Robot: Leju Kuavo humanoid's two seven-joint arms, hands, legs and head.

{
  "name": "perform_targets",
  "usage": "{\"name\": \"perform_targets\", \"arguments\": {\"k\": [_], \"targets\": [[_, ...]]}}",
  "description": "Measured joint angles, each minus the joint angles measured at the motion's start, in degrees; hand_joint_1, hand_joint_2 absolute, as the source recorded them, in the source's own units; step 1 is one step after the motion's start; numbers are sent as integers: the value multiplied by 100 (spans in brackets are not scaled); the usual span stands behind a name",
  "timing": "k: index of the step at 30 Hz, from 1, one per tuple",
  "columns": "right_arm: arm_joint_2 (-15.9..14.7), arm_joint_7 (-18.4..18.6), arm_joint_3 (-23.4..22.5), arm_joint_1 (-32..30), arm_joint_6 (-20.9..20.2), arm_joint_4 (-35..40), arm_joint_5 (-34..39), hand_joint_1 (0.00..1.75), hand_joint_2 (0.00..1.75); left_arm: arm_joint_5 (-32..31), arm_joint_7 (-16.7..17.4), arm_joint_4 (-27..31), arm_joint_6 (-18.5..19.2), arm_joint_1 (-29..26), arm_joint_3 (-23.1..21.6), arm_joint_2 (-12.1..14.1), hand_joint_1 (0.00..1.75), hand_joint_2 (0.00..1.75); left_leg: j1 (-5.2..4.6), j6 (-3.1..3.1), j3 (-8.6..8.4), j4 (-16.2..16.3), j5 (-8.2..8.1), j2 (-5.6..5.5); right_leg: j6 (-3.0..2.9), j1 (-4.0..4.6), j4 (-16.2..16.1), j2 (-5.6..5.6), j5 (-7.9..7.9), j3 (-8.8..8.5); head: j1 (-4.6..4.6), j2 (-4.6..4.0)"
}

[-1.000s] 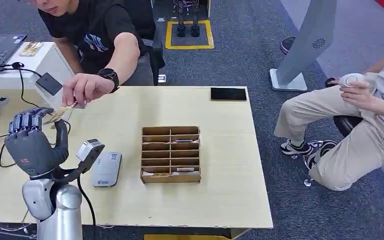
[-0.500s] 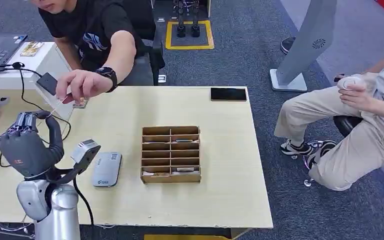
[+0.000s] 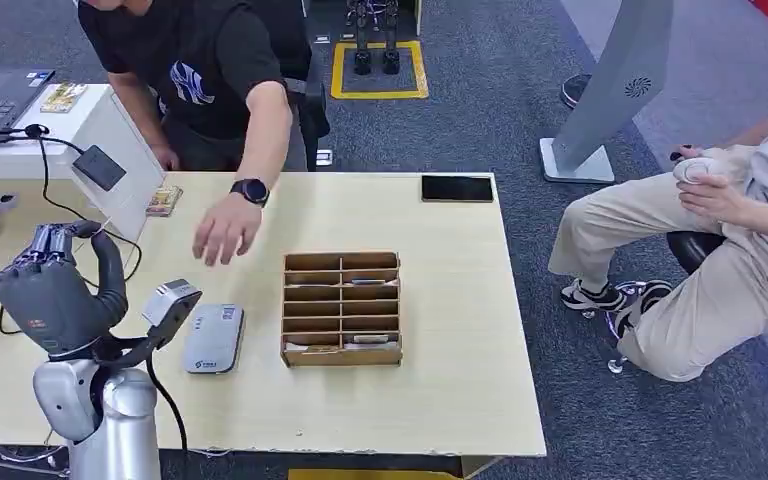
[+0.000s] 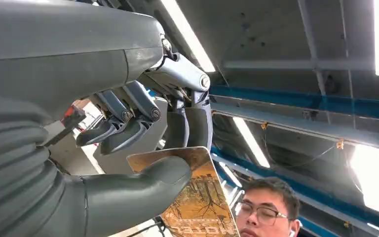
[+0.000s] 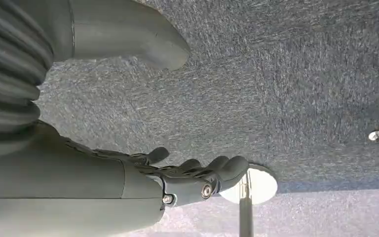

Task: Pass the card to the sensor for recognition and then transmit it.

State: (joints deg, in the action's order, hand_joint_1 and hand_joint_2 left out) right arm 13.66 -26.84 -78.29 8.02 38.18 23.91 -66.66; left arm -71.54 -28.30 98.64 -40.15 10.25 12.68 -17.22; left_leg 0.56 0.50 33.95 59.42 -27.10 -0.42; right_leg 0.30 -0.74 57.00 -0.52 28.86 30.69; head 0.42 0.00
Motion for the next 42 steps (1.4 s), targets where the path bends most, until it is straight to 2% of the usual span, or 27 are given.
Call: {"name": "perform_targets", "arguments": {"k": [6,9,13,17,34,42], "targets": [[79,-282,-521,12,0,311,1120,0,175,-136,206,0,0,0,-7,-2,175,175,0,0,0,0,0,-1,0,0,0,0,0,0,2,0],[208,-245,-754,-5,0,538,1637,0,175,-125,319,0,0,7,-48,-2,175,175,0,0,1,0,0,0,0,0,0,0,0,1,-2,0],[409,-212,-903,-9,0,866,1963,0,175,44,380,-9,0,9,-66,-2,175,175,0,0,0,0,0,2,0,0,0,-1,0,4,0,0],[457,-227,-986,-10,0,1119,2078,0,175,227,389,-37,0,8,-70,0,175,175,2,0,0,0,0,2,0,0,0,-1,0,1,-2,0],[507,-221,-1091,-41,0,1547,2210,0,175,101,494,-286,0,-19,-149,0,175,175,1,0,0,0,0,2,0,1,-1,-1,0,2,-2,0],[509,-225,-1093,-40,0,1567,2212,0,175,-405,619,-411,0,-94,-201,4,175,175,0,0,1,0,0,2,0,0,-1,-1,0,1,0,0]]}}
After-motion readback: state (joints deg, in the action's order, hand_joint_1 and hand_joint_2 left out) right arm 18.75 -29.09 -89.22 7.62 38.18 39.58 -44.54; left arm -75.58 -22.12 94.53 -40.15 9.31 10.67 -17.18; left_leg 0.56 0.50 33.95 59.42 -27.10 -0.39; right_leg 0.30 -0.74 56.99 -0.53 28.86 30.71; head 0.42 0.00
